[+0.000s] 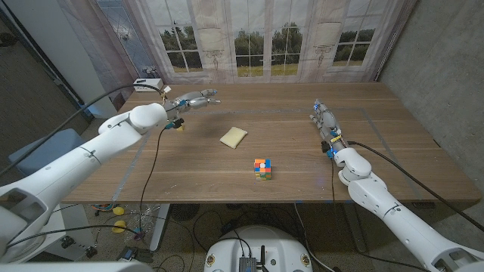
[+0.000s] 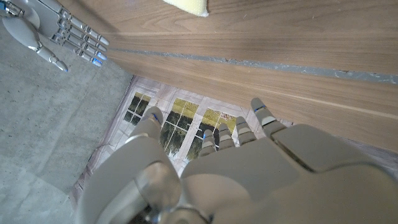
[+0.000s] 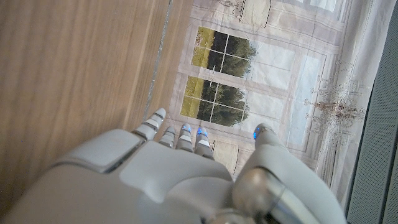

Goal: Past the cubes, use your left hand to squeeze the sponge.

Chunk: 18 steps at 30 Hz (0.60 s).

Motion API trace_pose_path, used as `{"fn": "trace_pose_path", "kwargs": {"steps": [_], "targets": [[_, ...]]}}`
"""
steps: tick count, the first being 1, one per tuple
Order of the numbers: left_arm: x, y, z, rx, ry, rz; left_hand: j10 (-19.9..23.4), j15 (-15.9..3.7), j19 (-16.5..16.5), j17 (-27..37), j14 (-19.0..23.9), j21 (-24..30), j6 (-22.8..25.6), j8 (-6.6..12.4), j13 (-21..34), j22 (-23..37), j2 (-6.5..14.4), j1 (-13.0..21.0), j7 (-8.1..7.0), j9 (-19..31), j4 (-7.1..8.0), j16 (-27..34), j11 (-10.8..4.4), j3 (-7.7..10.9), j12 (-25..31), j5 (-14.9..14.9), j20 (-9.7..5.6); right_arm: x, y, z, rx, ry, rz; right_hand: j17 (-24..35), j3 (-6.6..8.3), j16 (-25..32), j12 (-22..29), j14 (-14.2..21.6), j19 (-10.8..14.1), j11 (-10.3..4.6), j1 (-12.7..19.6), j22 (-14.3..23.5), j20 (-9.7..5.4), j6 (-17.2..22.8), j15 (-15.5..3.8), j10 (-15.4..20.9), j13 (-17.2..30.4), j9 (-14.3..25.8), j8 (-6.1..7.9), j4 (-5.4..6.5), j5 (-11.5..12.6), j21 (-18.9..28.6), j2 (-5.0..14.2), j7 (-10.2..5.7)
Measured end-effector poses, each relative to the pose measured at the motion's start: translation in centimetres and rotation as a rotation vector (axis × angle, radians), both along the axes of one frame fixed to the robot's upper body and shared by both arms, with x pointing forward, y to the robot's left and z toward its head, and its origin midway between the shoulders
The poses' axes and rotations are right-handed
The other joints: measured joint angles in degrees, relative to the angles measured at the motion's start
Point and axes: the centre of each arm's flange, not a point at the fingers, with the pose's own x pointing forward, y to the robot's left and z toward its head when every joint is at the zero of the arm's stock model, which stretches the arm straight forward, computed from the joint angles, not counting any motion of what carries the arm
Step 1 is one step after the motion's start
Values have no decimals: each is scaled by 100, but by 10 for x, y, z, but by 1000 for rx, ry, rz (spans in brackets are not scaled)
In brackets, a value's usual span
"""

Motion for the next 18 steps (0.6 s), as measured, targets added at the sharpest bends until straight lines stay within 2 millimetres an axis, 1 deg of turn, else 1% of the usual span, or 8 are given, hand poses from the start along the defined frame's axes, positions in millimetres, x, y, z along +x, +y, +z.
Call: {"fn": "trace_pose_path", "kwargs": {"steps": [4,7,8,11,13,14,15,18], "targets": [[-2,-3,5,66,2,5,76,-41,66,0,41,-22,52,0,0,0,-27,87,10,0,-86,0,-14,-12,0,-21,5,-6,5,-1,-9,-12,-2,0,2,0,42,0,0,21,24,0,0,32,0,21,0,0,0,-2,0,44,23,-32],[-4,-7,12,118,2,6,114,-41,122,0,41,-22,83,0,0,0,-14,119,39,0,-119,0,10,-11,0,-21,62,-11,8,-1,-15,-20,-9,0,24,0,42,2,0,50,23,0,0,31,2,50,0,0,0,-24,-22,44,22,-32],[-5,-8,13,140,7,8,127,-52,122,0,52,-34,104,0,0,0,-15,122,18,0,-140,0,-3,-19,0,-20,62,-14,10,-1,-18,-24,-12,0,24,0,42,22,0,50,23,0,0,31,21,50,0,0,0,-24,-28,44,22,-32],[-7,-11,18,178,7,9,144,-72,126,0,72,-48,145,0,0,0,-23,174,42,0,-156,0,-19,-34,0,-29,66,-17,11,-2,-22,-30,-22,0,3,0,42,31,0,50,23,0,0,31,31,50,0,0,0,-45,-29,44,22,-32],[-10,-15,26,189,-8,3,208,-45,154,0,100,-66,228,0,0,0,-18,221,21,-1,-188,0,-3,-33,0,-43,93,-17,11,-2,-23,-33,-30,0,1,0,42,31,0,50,23,0,0,32,31,50,0,0,0,-47,-29,44,22,-31],[-10,-16,27,190,-10,2,229,-42,153,0,102,-66,256,0,0,0,-14,225,9,-1,-195,0,-24,-27,0,-43,93,-18,10,-11,-23,-19,-35,0,0,0,42,31,0,50,23,0,0,42,31,50,0,0,0,-47,-29,44,22,-21],[-10,-17,24,259,15,15,263,-63,175,0,124,-66,259,0,0,0,-15,226,6,-1,-194,0,-11,-27,0,-43,114,-24,15,-4,-24,-41,-27,0,0,0,42,31,0,50,23,0,0,42,31,50,0,0,0,-47,-29,44,22,-21],[-13,-21,28,301,16,18,332,-71,225,0,178,-66,370,0,-1,0,-36,247,-41,-1,-218,0,-64,-51,44,-43,83,-27,17,-6,-26,-44,-32,0,0,0,42,31,0,50,23,-1,0,42,31,50,0,0,0,-47,-29,44,22,-21]]}}
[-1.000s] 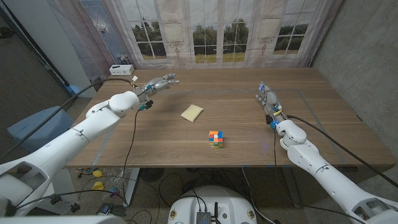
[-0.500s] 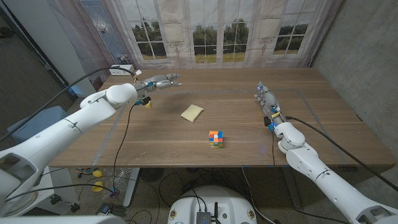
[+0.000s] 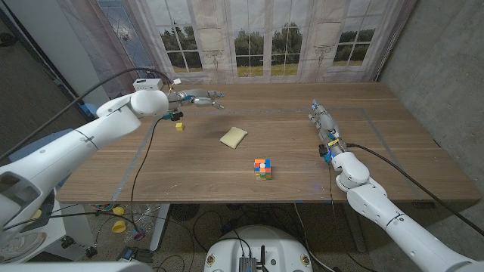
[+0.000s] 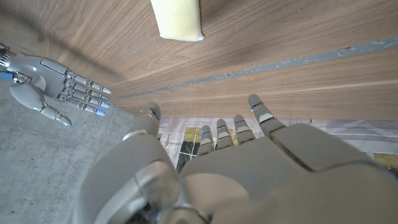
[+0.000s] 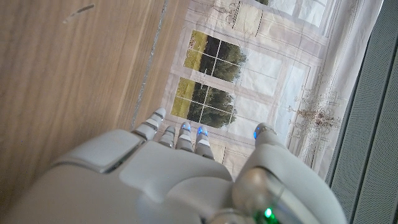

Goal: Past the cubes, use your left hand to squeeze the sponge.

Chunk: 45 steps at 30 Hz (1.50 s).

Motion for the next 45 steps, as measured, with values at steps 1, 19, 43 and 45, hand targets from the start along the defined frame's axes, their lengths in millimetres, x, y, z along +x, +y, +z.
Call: {"fn": "trace_pose_path", "kwargs": {"steps": [1,19,43,45], "targets": [[-3,-4,4,8,-9,-7,19,-14,20,0,14,0,22,0,0,0,0,44,-24,0,-15,0,-19,-15,0,0,21,0,0,0,-1,-3,-6,0,0,0,0,0,0,0,0,0,0,34,0,0,0,0,0,0,0,0,0,-10],[-26,-29,21,379,-84,75,435,-171,378,1,442,-89,566,67,0,-15,-278,886,-257,-1,-214,0,-171,9,0,46,174,-26,7,-14,15,-34,-30,0,3,0,0,63,31,41,30,0,31,92,20,82,0,0,21,-44,0,0,30,-51],[-28,-67,26,747,-176,133,-310,204,-712,28,-561,-1076,-410,-121,69,2,-1339,2128,59,51,-46,-137,-36,-962,-246,944,759,-34,6,-23,41,-44,-53,29,3,0,0,124,61,60,30,-1,61,194,20,165,-1,-1,21,-43,-40,0,30,-10],[-27,-70,25,764,-177,132,-657,342,-954,28,-895,-1253,-711,-133,81,26,-1304,2208,106,59,-11,-137,-87,-1147,-266,1070,818,-34,5,-23,42,-44,-54,29,3,40,0,137,61,80,30,-1,61,194,33,185,-1,-1,21,-43,-43,0,30,-11]]}}
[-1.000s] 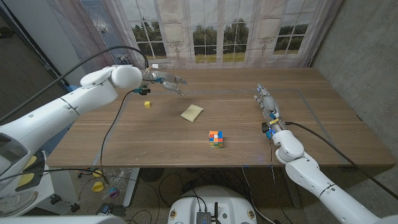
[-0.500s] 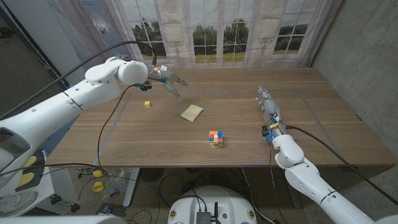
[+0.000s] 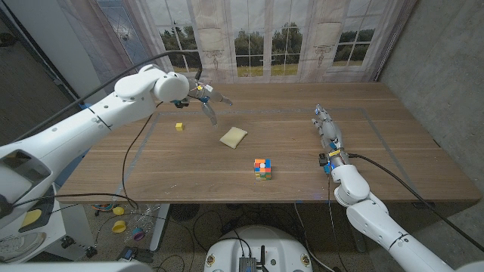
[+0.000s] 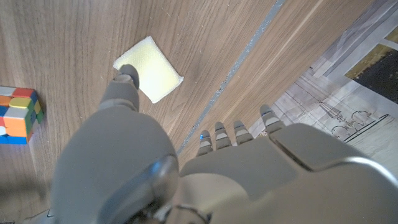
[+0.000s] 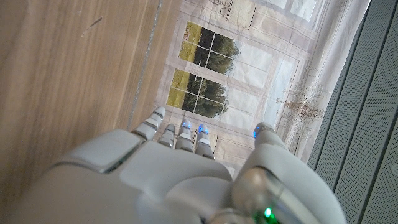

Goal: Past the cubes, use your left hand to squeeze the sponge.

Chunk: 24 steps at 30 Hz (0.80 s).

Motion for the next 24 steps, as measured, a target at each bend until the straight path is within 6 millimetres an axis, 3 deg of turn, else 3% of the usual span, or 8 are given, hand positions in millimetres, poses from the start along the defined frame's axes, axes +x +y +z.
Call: {"fn": "trace_pose_path", "kwargs": {"steps": [2,5,13,17,24], "targets": [[1,-3,-1,25,3,6,-247,80,-64,0,-85,-127,-208,0,23,3,47,47,8,21,36,0,-72,-127,0,72,12,0,-1,-1,1,1,-1,0,0,5,0,17,0,0,0,0,0,0,17,0,0,0,0,0,0,0,0,0],[3,-7,-3,57,12,14,-280,168,-73,0,-88,-257,-227,0,45,26,120,120,7,61,93,1,-105,-245,0,106,21,0,-2,-1,2,1,-2,0,0,5,0,17,0,14,0,0,0,9,17,14,0,0,0,0,0,0,0,9],[11,-18,-7,138,28,27,-311,201,-94,28,-84,-334,-267,0,101,49,332,240,-34,126,156,7,-136,-309,0,106,0,0,-5,-3,9,7,-5,26,-17,5,0,17,21,42,0,0,21,31,17,41,0,0,0,17,0,0,0,31],[14,-22,-10,167,26,25,-311,179,-103,29,-103,-334,-252,0,115,55,333,240,19,153,162,47,-30,-363,0,106,-12,0,-7,-5,8,13,-7,27,-17,5,0,19,21,42,0,0,21,42,19,41,0,0,8,17,0,0,0,26],[21,-29,-16,206,32,13,-303,179,-110,28,-103,-306,-276,26,132,55,338,235,42,154,201,47,23,-435,28,106,-60,-1,-7,-5,8,21,-9,26,-17,5,1,39,21,73,-3,0,21,92,38,72,0,0,22,17,0,0,-1,31]]}}
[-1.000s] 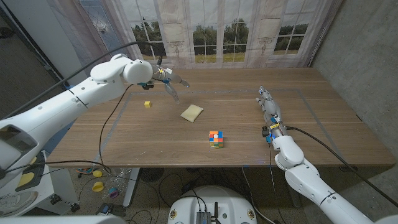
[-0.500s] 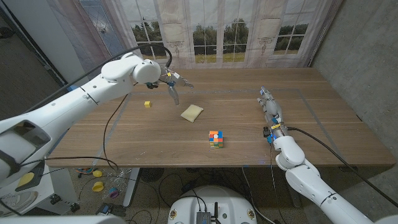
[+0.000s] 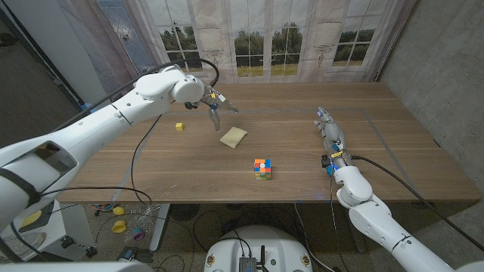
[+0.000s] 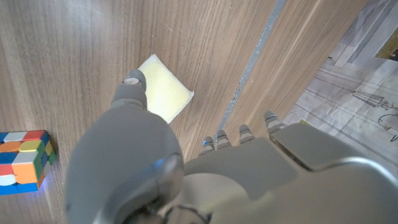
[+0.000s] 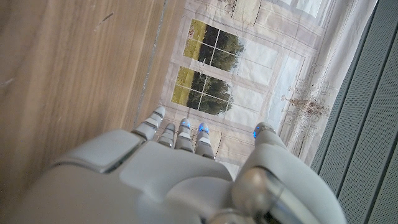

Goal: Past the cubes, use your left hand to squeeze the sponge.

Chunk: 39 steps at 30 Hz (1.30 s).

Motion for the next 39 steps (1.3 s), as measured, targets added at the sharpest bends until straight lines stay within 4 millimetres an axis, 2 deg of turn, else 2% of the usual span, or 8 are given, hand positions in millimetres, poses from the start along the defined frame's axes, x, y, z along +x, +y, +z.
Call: {"fn": "trace_pose_path", "kwargs": {"steps": [2,8,12,25,27,30,32,39], "targets": [[2,-2,-2,5,1,-8,4,0,-3,0,0,35,0,9,0,0,17,-17,0,0,9,0,40,-23,0,0,-3,0,0,0,0,3,-1,0,0,0,41,0,0,0,-45,0,0,20,0,0,0,0,0,0,0,0,2,-20],[6,-5,-8,10,-1,-33,-5,0,-3,0,0,44,1,21,27,27,47,-47,39,0,72,0,375,-133,45,0,-3,0,0,-1,-1,14,-2,0,0,0,41,0,0,21,-43,0,0,28,0,21,0,0,0,0,0,0,1,-12],[9,-4,-14,8,1,-41,2,106,-3,-1,20,44,1,20,27,27,70,-70,38,0,103,0,551,-165,84,0,-2,1,0,-2,0,19,-2,-1,0,0,41,5,0,22,-43,0,0,72,5,39,0,0,0,0,0,0,1,-10],[17,-3,-33,9,-6,-70,3,125,-2,25,1,44,17,42,71,55,102,-102,84,-1,143,44,550,-268,106,0,-2,4,4,-1,0,34,4,-1,-24,0,41,20,0,41,-66,0,0,92,20,82,0,0,0,24,0,0,23,11],[18,-2,-35,9,-6,-73,1,58,21,25,17,44,13,42,80,55,123,-123,155,-1,168,44,548,-293,106,0,-46,5,4,-1,0,35,5,-1,-23,0,41,20,0,41,-66,0,0,92,20,82,0,0,0,23,0,0,23,11],[21,-1,-39,9,0,-76,-23,-41,29,24,20,122,5,85,80,55,123,-123,375,-1,182,44,512,-340,149,0,-197,6,5,0,0,40,6,-1,-23,0,41,19,0,40,-67,0,0,92,20,82,0,0,0,23,0,0,22,11],[22,-1,-42,8,3,-78,-1,-41,28,24,20,122,6,128,79,55,145,-145,492,-1,178,44,416,-351,149,0,-238,6,6,0,-1,40,6,-1,-23,0,41,19,0,40,-89,0,0,92,20,82,0,0,0,23,0,0,0,11],[26,-1,-47,5,9,-94,4,-247,18,8,21,144,-19,188,108,55,170,-120,551,-18,175,44,281,-394,195,0,-311,8,7,1,-2,46,8,-2,-23,0,41,19,0,40,-111,0,0,112,19,82,0,0,0,23,0,0,23,31]]}}
